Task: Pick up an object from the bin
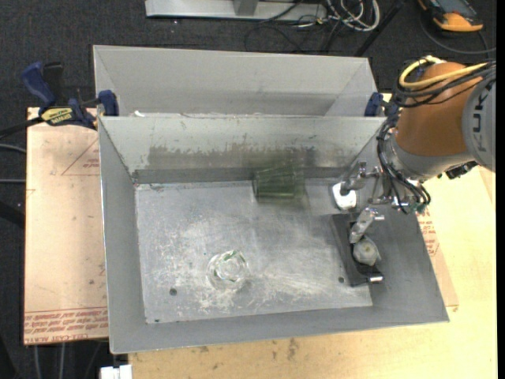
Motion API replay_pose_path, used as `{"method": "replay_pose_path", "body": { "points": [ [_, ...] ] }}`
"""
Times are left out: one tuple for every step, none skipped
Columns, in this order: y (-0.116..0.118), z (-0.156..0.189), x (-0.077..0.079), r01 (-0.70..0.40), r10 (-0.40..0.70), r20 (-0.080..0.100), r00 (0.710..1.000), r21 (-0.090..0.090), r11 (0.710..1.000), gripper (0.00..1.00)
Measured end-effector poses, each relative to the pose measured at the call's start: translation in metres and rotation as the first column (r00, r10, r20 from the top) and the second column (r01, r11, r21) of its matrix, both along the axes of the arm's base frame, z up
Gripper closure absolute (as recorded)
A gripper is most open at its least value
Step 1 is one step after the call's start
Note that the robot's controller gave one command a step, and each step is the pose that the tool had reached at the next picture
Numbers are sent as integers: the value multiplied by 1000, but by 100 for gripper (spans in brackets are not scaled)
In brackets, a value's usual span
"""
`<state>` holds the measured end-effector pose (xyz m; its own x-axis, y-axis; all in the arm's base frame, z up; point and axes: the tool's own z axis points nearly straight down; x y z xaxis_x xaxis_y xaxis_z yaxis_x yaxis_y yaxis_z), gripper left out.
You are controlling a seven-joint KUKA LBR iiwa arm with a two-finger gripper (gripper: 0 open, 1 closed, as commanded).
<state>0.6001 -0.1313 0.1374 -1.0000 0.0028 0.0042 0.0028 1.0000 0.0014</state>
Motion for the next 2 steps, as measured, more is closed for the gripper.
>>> {"method": "replay_pose_path", "body": {
  "points": [
    [0,4,2,-2,2,6,1000,-1,1000,0],
    [-10,12,-12,90,-90,8,996,2,996,0]
  ]
}}
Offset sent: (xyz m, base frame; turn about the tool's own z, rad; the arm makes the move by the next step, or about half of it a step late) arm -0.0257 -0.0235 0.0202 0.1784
